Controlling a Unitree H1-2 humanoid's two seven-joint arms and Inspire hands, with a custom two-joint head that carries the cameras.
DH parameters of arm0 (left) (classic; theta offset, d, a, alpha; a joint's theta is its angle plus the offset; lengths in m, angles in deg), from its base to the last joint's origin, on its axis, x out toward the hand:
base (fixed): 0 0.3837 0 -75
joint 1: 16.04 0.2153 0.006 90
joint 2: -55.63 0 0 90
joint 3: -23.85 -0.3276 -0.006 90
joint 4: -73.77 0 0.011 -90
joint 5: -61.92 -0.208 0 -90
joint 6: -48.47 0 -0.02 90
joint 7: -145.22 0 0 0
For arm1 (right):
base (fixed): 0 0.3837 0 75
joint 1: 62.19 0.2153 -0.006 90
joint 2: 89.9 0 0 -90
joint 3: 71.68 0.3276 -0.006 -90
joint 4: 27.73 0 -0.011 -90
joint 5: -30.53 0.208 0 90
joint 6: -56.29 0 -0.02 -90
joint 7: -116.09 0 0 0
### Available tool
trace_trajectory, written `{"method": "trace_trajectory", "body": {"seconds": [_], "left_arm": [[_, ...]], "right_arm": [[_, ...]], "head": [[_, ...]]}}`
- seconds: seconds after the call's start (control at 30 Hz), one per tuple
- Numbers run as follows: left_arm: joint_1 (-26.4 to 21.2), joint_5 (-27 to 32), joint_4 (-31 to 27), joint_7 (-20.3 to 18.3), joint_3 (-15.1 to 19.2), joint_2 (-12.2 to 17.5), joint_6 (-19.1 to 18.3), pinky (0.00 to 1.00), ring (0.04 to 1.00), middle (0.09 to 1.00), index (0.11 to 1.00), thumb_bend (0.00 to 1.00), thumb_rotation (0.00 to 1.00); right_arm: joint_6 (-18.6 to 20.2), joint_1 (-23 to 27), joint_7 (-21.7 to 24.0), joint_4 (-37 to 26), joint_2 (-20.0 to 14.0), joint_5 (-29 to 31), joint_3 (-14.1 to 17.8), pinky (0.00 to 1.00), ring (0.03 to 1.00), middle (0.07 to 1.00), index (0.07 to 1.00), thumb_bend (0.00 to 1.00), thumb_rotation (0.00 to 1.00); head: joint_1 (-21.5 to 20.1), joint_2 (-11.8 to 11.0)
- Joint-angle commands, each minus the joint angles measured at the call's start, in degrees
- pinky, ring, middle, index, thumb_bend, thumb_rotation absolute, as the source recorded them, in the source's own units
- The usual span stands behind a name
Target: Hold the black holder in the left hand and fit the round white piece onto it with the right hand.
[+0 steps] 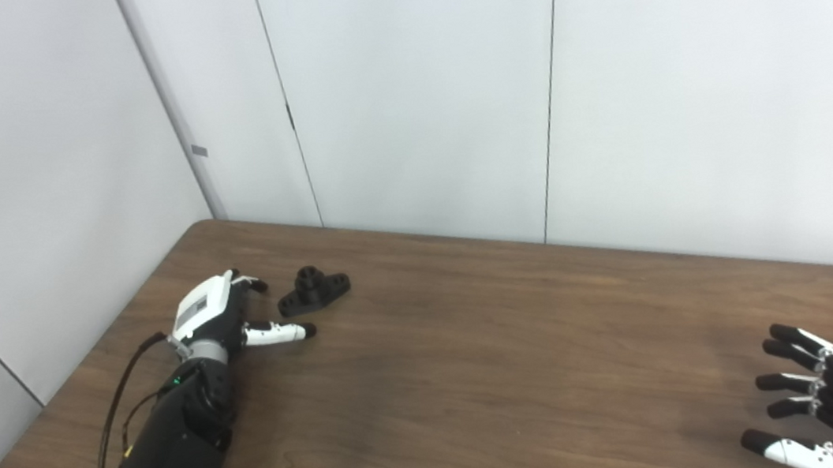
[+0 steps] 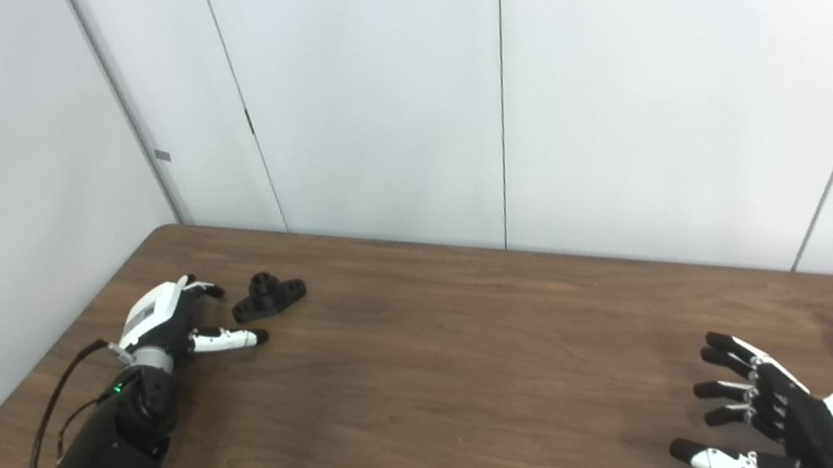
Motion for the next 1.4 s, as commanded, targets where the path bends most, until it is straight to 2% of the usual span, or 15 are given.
{"method": "trace_trajectory", "body": {"seconds": [0.0,0.6,0.9,1.23,1.37], "left_arm": [[-2.3,0.6,0.1,1.3,-0.1,0.8,1.9,1.00,1.000,1.000,0.809,0.95,0.35],[-2.6,4.3,3.7,4.2,-1.7,-2.1,2.7,1.00,1.000,1.000,0.812,0.92,0.30],[-3.0,4.6,5.5,4.9,-2.7,-2.2,4.1,1.00,1.000,1.000,0.812,0.91,0.29],[-3.2,6.0,6.9,4.3,-3.9,-2.6,5.6,1.00,1.000,1.000,0.806,0.88,0.22],[-3.0,6.4,5.8,3.3,-4.5,-2.9,4.6,1.00,1.000,1.000,0.801,0.84,0.19]], "right_arm": [[-1.5,0.9,-0.6,-2.2,-0.4,-0.1,0.4,0.56,0.694,0.829,0.833,0.63,0.00],[-1.4,0.5,-0.2,-2.7,-0.8,-0.3,0.5,0.55,0.684,0.823,0.821,0.63,0.00],[-1.3,0.4,0.0,-2.9,-1.2,0.1,0.8,0.55,0.691,0.824,0.820,0.65,0.00],[-0.7,0.8,0.3,-2.8,-1.1,0.4,0.8,0.56,0.688,0.823,0.819,0.64,0.00],[-0.7,0.8,0.4,-2.8,-1.1,0.6,0.8,0.56,0.681,0.824,0.822,0.63,0.00]], "head": [[0.0,0.1],[-0.9,1.0],[-1.2,1.5],[-1.2,1.8],[-1.5,1.9]]}}
